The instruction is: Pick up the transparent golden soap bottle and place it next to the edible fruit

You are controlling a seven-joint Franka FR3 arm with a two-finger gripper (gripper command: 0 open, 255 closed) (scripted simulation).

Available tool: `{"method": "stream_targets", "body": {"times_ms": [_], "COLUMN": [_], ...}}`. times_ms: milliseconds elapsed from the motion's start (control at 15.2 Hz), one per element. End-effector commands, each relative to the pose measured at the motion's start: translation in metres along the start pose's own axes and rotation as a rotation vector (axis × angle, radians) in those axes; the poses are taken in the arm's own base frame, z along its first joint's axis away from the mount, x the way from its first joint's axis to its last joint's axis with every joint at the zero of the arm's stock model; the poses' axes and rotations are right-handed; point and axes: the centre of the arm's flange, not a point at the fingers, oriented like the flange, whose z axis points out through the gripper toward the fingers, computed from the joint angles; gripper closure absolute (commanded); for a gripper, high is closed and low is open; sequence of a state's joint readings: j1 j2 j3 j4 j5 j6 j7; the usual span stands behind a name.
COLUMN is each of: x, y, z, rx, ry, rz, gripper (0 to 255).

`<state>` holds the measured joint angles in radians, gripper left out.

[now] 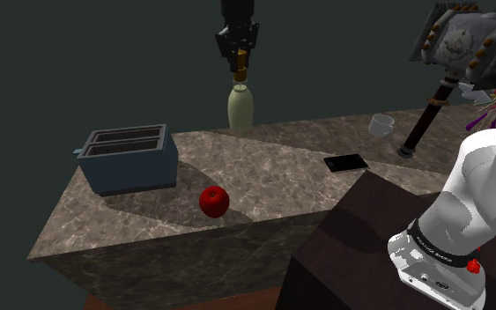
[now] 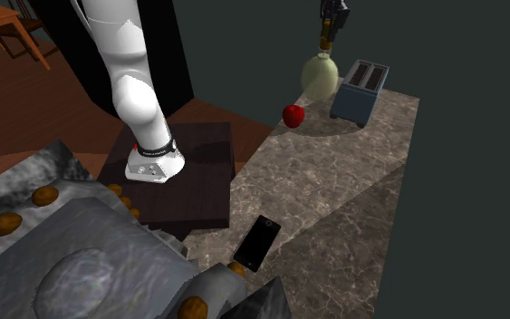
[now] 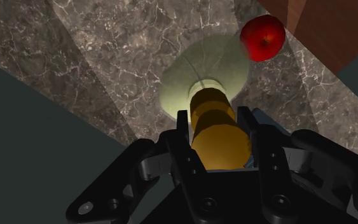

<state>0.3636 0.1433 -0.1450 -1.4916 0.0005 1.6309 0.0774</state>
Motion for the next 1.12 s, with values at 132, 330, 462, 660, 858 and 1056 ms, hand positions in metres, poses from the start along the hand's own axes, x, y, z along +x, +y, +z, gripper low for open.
{"method": "stream_targets", "body": {"times_ms": [132, 330, 462, 660, 858, 1056], "x": [-0.001, -0.001, -0.001, -0.001, -0.001, -0.001], "y": [-0.001, -0.002, -0.002, -0.002, -0.003, -0.003], "z": [0.021, 0.037, 0.048, 0.064, 0.079, 0.095], "rx": [0.000, 0.000, 0.000, 0.000, 0.000, 0.000], "ry": [0.001, 0.001, 0.001, 0.001, 0.001, 0.001], "rz": [0.000, 0.000, 0.000, 0.000, 0.000, 0.000], "gripper": [255, 255, 255, 255, 255, 255]}}
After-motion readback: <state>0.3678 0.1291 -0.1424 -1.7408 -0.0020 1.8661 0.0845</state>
